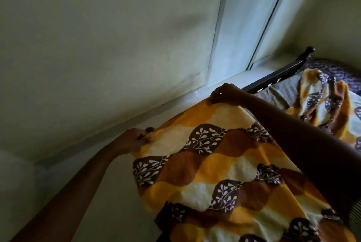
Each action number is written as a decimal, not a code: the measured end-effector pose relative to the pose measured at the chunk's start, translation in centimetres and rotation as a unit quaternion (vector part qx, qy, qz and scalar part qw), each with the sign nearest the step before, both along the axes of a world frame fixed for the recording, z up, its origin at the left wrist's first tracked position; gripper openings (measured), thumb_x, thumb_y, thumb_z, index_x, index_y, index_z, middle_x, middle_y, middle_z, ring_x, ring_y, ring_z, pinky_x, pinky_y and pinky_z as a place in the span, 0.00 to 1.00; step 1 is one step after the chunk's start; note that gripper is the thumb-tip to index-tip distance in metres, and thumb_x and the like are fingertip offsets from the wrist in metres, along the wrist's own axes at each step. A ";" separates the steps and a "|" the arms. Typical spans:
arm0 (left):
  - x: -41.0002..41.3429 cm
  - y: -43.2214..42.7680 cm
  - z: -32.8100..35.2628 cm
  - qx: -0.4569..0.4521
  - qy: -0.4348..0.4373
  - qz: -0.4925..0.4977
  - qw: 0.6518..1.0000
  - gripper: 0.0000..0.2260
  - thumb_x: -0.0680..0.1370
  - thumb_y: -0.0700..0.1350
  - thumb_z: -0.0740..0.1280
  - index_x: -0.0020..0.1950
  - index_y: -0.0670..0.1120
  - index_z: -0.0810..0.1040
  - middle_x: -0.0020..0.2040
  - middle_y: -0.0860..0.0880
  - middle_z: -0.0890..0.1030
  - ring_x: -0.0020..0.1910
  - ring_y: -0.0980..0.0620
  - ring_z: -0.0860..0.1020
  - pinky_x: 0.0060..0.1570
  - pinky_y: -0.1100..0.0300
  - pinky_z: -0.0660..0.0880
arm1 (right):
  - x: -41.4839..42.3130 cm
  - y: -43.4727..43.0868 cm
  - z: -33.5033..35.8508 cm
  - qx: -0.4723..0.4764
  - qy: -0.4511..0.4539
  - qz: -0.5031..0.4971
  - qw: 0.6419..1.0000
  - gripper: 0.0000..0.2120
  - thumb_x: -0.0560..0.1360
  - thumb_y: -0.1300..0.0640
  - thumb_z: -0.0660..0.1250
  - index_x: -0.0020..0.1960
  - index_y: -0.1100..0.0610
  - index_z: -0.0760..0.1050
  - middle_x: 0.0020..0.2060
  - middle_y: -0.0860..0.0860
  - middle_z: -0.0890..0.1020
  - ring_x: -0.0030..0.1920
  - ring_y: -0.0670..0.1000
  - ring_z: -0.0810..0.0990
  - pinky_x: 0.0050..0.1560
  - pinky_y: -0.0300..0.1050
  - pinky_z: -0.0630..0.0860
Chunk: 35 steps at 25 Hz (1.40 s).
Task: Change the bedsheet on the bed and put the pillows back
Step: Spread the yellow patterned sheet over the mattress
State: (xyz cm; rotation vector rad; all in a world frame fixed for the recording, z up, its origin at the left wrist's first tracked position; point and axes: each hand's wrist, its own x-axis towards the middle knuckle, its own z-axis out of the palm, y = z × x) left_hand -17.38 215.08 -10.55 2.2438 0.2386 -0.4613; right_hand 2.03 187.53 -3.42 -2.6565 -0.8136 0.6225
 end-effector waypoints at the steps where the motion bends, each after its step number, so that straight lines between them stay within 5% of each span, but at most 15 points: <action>1: -1.0 0.6 -0.1 -0.058 -0.014 0.040 0.997 0.17 0.71 0.63 0.66 0.46 0.50 0.80 0.46 0.45 0.82 0.40 0.56 0.80 0.42 0.60 0.76 | -0.6 0.4 -0.3 -0.007 -0.013 0.006 1.000 0.16 0.75 0.51 0.67 0.60 0.57 0.77 0.59 0.56 0.78 0.60 0.54 0.74 0.50 0.36 0.64; 3: -2.5 0.6 1.0 -0.111 -0.063 0.096 0.987 0.06 0.78 0.53 0.63 0.46 0.54 0.77 0.47 0.47 0.80 0.42 0.57 0.78 0.42 0.64 0.74 | -3.0 2.8 -1.0 0.035 -0.006 0.059 0.998 0.21 0.73 0.51 0.69 0.65 0.55 0.73 0.63 0.55 0.75 0.62 0.53 0.73 0.56 0.38 0.66; 6: -2.6 0.4 2.1 -0.023 -0.143 0.067 0.987 0.14 0.73 0.59 0.61 0.49 0.52 0.77 0.50 0.51 0.78 0.50 0.54 0.76 0.46 0.65 0.71 | -8.2 9.1 -2.0 0.097 0.053 0.164 0.980 0.33 0.70 0.50 0.73 0.71 0.52 0.64 0.67 0.51 0.72 0.65 0.49 0.70 0.63 0.42 0.65; 8: -3.0 1.0 2.6 -0.010 -0.159 0.037 0.987 0.20 0.70 0.61 0.61 0.51 0.48 0.79 0.48 0.51 0.80 0.47 0.55 0.77 0.43 0.67 0.71 | -10.2 12.7 -2.6 0.052 0.054 0.232 0.970 0.23 0.73 0.49 0.69 0.65 0.58 0.72 0.56 0.55 0.78 0.55 0.52 0.75 0.56 0.44 0.69; 10: -4.2 2.5 2.1 0.012 -0.079 0.018 0.997 0.21 0.67 0.65 0.62 0.45 0.49 0.78 0.42 0.51 0.79 0.39 0.59 0.76 0.38 0.67 0.70 | -10.3 14.2 -3.2 0.042 0.045 0.244 0.968 0.16 0.76 0.51 0.65 0.54 0.63 0.79 0.44 0.56 0.80 0.45 0.52 0.77 0.47 0.42 0.69; 14: -8.2 7.2 -3.7 0.035 0.104 0.030 0.993 0.20 0.65 0.64 0.71 0.32 0.47 0.72 0.32 0.50 0.75 0.30 0.56 0.72 0.30 0.64 0.64 | -9.8 16.1 -5.0 0.040 0.034 0.211 0.976 0.14 0.75 0.51 0.66 0.55 0.60 0.80 0.50 0.55 0.82 0.47 0.49 0.78 0.47 0.38 0.69; 18: -11.6 11.3 -8.0 -0.109 0.052 0.228 0.966 0.08 0.73 0.46 0.71 0.48 0.43 0.81 0.42 0.45 0.81 0.35 0.56 0.79 0.31 0.68 0.72 | -9.5 18.6 -6.9 0.007 0.016 0.183 0.983 0.15 0.74 0.51 0.68 0.57 0.58 0.79 0.52 0.54 0.82 0.52 0.51 0.79 0.51 0.39 0.68; 23: -14.2 16.3 -12.5 -0.076 0.085 0.292 0.950 0.13 0.73 0.46 0.72 0.53 0.39 0.81 0.45 0.41 0.82 0.42 0.49 0.77 0.39 0.60 0.70 | -11.4 23.4 -11.7 -0.057 -0.005 0.168 0.984 0.15 0.76 0.49 0.65 0.58 0.56 0.78 0.54 0.53 0.80 0.54 0.51 0.76 0.47 0.41 0.67; 29: -12.3 20.5 -13.7 -0.039 0.123 0.236 0.963 0.15 0.76 0.46 0.67 0.62 0.42 0.77 0.59 0.43 0.79 0.58 0.46 0.77 0.55 0.57 0.71 | -14.8 26.3 -15.4 0.015 0.007 0.061 0.998 0.12 0.76 0.53 0.65 0.58 0.53 0.77 0.59 0.53 0.76 0.60 0.53 0.74 0.59 0.48 0.70; 35: -2.6 22.7 -9.9 -0.062 0.013 0.148 0.987 0.09 0.78 0.46 0.64 0.55 0.48 0.80 0.55 0.46 0.81 0.57 0.49 0.77 0.49 0.62 0.68 | -18.1 20.8 -15.4 0.168 0.063 -0.199 0.963 0.09 0.76 0.60 0.65 0.56 0.56 0.78 0.51 0.48 0.76 0.45 0.46 0.78 0.38 0.31 0.73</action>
